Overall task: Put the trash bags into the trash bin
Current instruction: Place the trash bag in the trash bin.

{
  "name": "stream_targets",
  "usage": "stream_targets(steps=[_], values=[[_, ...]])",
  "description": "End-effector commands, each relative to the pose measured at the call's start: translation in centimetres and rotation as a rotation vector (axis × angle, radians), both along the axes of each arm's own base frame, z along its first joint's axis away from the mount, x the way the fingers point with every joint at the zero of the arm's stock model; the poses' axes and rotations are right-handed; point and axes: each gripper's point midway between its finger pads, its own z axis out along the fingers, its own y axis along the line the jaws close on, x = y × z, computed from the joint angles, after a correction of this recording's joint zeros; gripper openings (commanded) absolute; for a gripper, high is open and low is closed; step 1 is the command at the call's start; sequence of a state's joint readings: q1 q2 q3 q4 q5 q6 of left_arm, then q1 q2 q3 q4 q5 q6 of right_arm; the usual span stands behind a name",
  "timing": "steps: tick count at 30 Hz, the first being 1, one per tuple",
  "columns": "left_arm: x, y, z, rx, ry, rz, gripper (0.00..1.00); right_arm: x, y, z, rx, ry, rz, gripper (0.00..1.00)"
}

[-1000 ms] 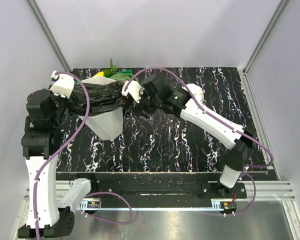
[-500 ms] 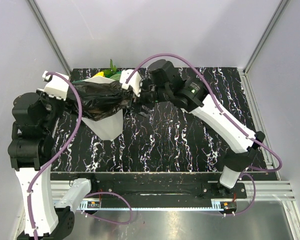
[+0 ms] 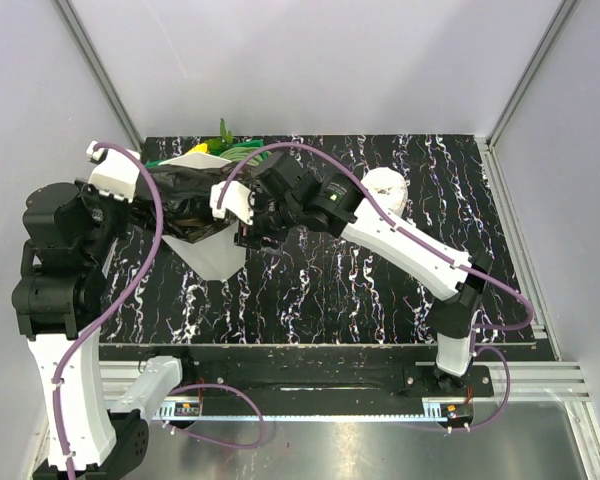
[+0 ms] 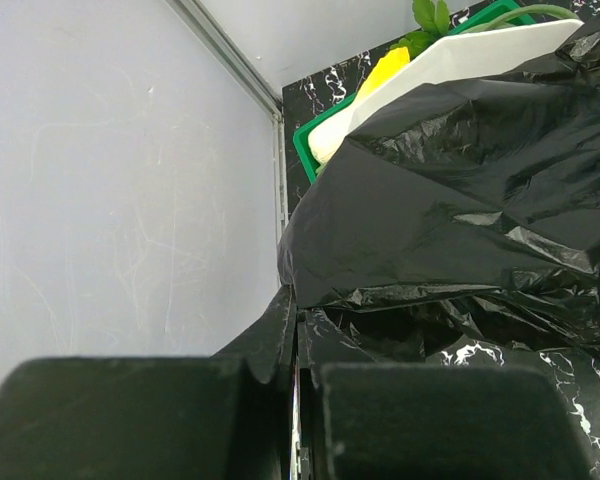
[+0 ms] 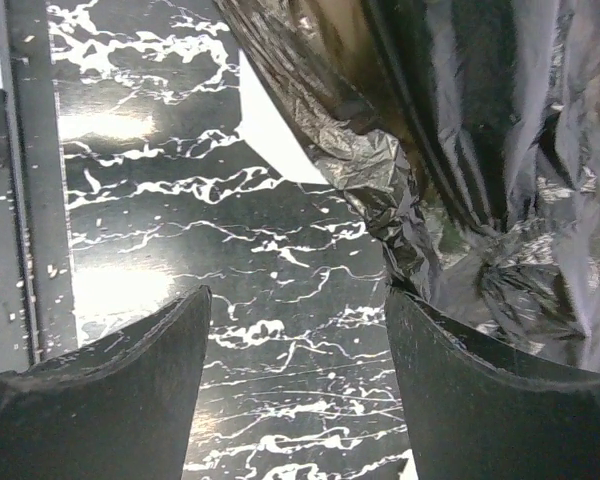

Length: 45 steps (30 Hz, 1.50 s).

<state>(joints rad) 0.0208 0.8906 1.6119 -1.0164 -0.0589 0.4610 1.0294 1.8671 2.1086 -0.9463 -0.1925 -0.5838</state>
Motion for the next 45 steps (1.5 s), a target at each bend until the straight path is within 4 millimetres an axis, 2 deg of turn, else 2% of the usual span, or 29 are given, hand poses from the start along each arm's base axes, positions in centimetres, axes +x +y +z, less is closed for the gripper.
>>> stream_targets(steps=[1,12,18,21,38,43,45], values=[[-0.4,-0.3,1.4,-0.017,-0.043,-0.011,0.00,2.0,0.7,2.3,0.048,-0.131,-0.025,0.75],[-0.2,-0.4,0.9,-0.012,-0.030,-0.020,0.00,2.8,0.4,3.7,0.057,-0.186,-0.047,0.74],[0.1,-0.3,0.5,-0.008,-0.015,-0.019,0.00,1.4,0.1,6.3,0.110,-0.156,-0.030,0.72],[0.3,-0.4,0.6,-0.009,-0.013,-0.023,0.00,1.0,0.0,6.9,0.125,-0.143,-0.027,0.72],[0.3,-0.6,0.2,-0.003,-0.003,-0.041,0.00,3.8,1.4,3.4,0.035,-0.228,-0.045,0.69],[0.1,-0.5,0.2,-0.004,-0.010,-0.034,0.00,4.1,1.9,2.0,0.012,-0.223,-0.040,0.57],[-0.1,-0.4,0.2,0.001,-0.008,-0.028,0.00,4.1,2.0,1.4,0.006,-0.209,-0.038,0.47]])
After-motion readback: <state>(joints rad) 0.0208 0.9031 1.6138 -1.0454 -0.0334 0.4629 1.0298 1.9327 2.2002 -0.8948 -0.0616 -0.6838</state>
